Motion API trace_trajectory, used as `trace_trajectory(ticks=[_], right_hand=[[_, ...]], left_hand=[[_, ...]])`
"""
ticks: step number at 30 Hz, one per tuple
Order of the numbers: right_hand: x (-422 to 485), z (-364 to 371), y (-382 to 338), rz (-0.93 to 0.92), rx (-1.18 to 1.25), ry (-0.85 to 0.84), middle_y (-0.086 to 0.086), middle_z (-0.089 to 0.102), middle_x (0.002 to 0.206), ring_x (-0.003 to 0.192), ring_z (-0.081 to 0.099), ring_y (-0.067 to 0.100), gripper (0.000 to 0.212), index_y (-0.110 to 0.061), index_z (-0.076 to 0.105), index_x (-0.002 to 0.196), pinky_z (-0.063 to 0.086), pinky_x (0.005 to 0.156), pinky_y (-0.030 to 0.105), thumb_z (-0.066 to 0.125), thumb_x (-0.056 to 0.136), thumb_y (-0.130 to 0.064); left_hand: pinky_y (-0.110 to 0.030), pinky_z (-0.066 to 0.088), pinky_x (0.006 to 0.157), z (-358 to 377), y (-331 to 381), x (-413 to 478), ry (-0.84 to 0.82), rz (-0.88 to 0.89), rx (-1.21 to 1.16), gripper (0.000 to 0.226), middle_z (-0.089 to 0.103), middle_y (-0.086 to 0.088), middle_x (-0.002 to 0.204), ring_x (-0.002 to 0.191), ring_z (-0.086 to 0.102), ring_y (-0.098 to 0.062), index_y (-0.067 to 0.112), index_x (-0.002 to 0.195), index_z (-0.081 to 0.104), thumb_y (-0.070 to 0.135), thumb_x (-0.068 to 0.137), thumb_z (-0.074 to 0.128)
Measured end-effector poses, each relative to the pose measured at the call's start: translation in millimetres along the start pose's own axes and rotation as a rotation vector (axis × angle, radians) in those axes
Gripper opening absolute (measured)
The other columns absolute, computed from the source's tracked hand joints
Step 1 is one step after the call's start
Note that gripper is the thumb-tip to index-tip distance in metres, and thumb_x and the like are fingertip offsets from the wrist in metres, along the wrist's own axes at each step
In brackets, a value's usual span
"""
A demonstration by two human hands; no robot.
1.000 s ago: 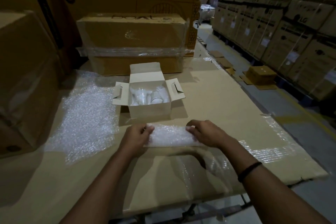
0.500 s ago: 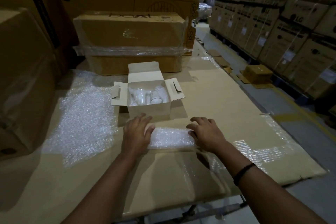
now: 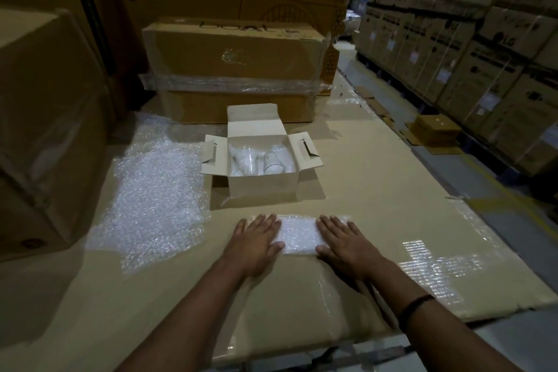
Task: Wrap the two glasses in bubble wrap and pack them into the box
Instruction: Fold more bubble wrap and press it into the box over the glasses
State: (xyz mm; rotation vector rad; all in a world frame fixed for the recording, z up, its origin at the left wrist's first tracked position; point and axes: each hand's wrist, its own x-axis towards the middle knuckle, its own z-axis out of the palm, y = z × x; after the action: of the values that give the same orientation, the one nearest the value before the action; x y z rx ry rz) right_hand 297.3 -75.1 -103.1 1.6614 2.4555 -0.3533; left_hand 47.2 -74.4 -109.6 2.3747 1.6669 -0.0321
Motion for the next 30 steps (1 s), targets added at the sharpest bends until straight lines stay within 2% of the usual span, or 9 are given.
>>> trace_trajectory(ticks=[3, 5, 8, 10, 14, 17, 22, 26, 30], right_hand=[[-2.2, -13.4, 4.1, -0.011, 0.082, -0.018, 0.001, 0.003, 0.164, 0.150, 0.004, 0.015, 0.098, -0.020, 0.010, 0.156, 0.002, 0.120, 0.038, -0.010, 0.080, -0.079], [-3.3, -24.4, 8.1, 0.016, 0.134, -0.005, 0.002, 0.014, 0.163, 0.148, 0.016, 0.015, 0.075, -0.020, 0.024, 0.154, 0.009, 0.120, 0.034, 0.027, 0.092, -0.060], [-5.3, -36.5, 8.6, 0.052, 0.156, -0.058, 0.002, 0.031, 0.158, 0.142, 0.032, 0.018, 0.078, -0.017, 0.039, 0.148, 0.025, 0.117, 0.031, 0.049, 0.075, -0.044], [-4.9, -37.3, 3.8, 0.044, 0.097, -0.044, 0.004, 0.038, 0.153, 0.137, 0.039, 0.023, 0.071, -0.017, 0.043, 0.145, 0.033, 0.112, 0.032, 0.058, 0.078, -0.034], [4.0, -38.0, -1.5, 0.073, 0.075, 0.049, 0.002, 0.058, 0.132, 0.119, 0.054, 0.025, 0.057, -0.024, 0.049, 0.140, 0.043, 0.099, 0.034, 0.059, 0.085, -0.029], [12.0, -39.6, -3.0, 0.036, 0.161, 0.125, 0.001, 0.070, 0.106, 0.099, 0.065, 0.026, 0.024, -0.024, 0.067, 0.109, 0.050, 0.081, 0.035, 0.058, 0.086, -0.026], [30.9, -60.1, -17.0, 0.010, 0.423, 0.350, 0.003, 0.071, 0.091, 0.073, 0.061, 0.014, 0.021, -0.020, 0.066, 0.112, 0.045, 0.070, 0.026, 0.064, 0.091, -0.025], [68.3, -87.8, -22.7, -0.092, 0.325, 0.453, 0.003, 0.073, 0.097, 0.087, 0.066, 0.026, 0.019, -0.020, 0.070, 0.105, 0.051, 0.076, 0.035, 0.062, 0.088, -0.023], [116.3, -124.4, -32.9, -0.194, 0.009, 0.614, 0.003, 0.069, 0.110, 0.104, 0.058, 0.032, 0.024, -0.026, 0.075, 0.093, 0.046, 0.084, 0.043, 0.074, 0.076, -0.009]], left_hand=[[-0.042, 0.011, 0.116, -3.6, -4.0, 1.3, 0.034, 0.021, 0.028, 0.072, 0.014, 0.006, 0.163, 0.148, 0.014, -0.015, 0.027, 0.155, 0.017, 0.065, 0.094, 0.024], [-0.043, 0.013, 0.115, -5.5, -9.3, 1.1, 0.044, 0.040, 0.036, 0.092, 0.018, 0.004, 0.162, 0.146, 0.018, -0.018, 0.026, 0.155, 0.019, 0.079, 0.080, 0.015], [-0.043, 0.012, 0.115, -1.7, -14.1, -1.9, 0.059, 0.064, 0.026, 0.091, 0.019, 0.005, 0.161, 0.144, 0.017, -0.018, 0.027, 0.154, 0.021, 0.082, 0.082, 0.025], [-0.040, 0.012, 0.114, -1.2, -13.0, -4.4, 0.120, 0.072, -0.036, 0.083, 0.025, 0.005, 0.158, 0.141, 0.022, -0.017, 0.028, 0.153, 0.025, 0.075, 0.085, 0.038], [-0.035, 0.024, 0.104, -9.1, -14.7, -7.1, 0.246, 0.101, -0.057, 0.052, 0.052, 0.006, 0.136, 0.122, 0.043, -0.016, 0.029, 0.140, 0.047, 0.054, 0.095, 0.045], [-0.034, 0.037, 0.093, -12.1, -22.7, -9.7, 0.337, 0.054, -0.176, 0.029, 0.067, 0.005, 0.110, 0.102, 0.057, -0.017, 0.025, 0.117, 0.065, 0.040, 0.097, 0.050], [-0.032, 0.049, 0.079, -19.3, -37.1, -16.8, 0.482, -0.082, -0.457, 0.032, 0.071, -0.004, 0.108, 0.098, 0.065, -0.025, 0.022, 0.124, 0.063, 0.031, 0.094, 0.060], [-0.037, 0.051, 0.090, -34.3, -48.3, -15.9, 0.571, 0.012, -0.451, 0.035, 0.070, 0.001, 0.116, 0.103, 0.064, -0.021, 0.023, 0.124, 0.066, 0.018, 0.089, 0.066], [-0.036, 0.041, 0.084, -47.0, -66.4, -0.3, 0.637, 0.083, -0.248, 0.048, 0.063, -0.004, 0.118, 0.103, 0.057, -0.026, 0.022, 0.108, 0.073, 0.002, 0.064, 0.076]])
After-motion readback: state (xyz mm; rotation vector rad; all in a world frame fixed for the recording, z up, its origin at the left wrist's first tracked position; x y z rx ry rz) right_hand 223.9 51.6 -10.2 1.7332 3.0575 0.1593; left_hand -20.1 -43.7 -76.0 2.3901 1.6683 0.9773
